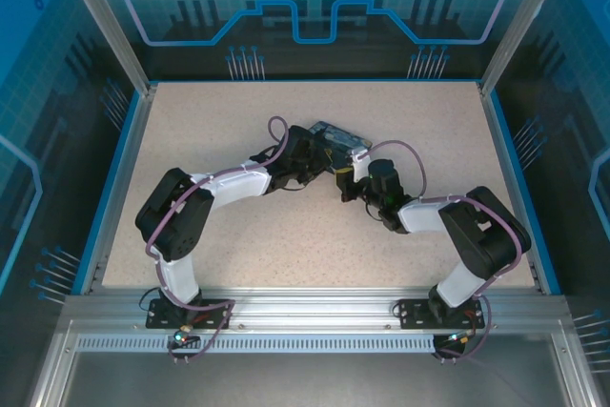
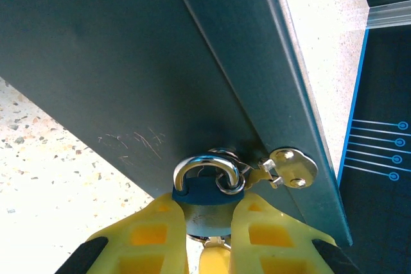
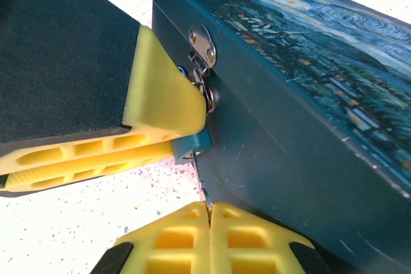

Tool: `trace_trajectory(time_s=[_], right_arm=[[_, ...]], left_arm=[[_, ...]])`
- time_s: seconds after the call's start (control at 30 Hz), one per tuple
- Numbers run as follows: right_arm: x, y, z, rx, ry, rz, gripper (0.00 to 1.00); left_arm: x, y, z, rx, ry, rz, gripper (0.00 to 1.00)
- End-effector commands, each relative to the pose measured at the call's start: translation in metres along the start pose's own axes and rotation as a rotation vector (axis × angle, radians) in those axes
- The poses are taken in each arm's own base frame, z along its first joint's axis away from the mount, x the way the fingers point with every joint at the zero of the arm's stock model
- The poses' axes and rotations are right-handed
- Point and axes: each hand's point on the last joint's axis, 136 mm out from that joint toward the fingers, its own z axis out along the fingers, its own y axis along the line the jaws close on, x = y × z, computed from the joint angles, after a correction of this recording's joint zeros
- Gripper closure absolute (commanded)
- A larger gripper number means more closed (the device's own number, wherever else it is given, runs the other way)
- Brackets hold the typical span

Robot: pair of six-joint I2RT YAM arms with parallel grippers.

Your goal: Unlock the padlock with the key

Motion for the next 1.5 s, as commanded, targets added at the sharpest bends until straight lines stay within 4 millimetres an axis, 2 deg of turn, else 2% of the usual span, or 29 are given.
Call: trace_trajectory(time_s=[0.0,0.43,1.07,1.47], right_arm=[[-0.038,0.009,0.0,-0.06,-0.126,-0.016,1.0],[-0.037,0.023,0.006,-0.14,-0.122,-0.003,1.0],[-0.039,0.023,-0.006,-0.131,-0.129,0.017,1.0],[-0.043,0.017,0.011,-0.141,-0.137,0.009,1.0]], left_arm=[[0.004,-0.024,0.0,0.067,0.02,0.013,0.86],[0.002,-0.028,0.0,0.081,0.016,0.009,0.86],[0.003,-0.023,0.004,0.069,0.022,0.006,0.86],[0.005,-0.029,-0.002,0.083,0.029,0.001,0.86]])
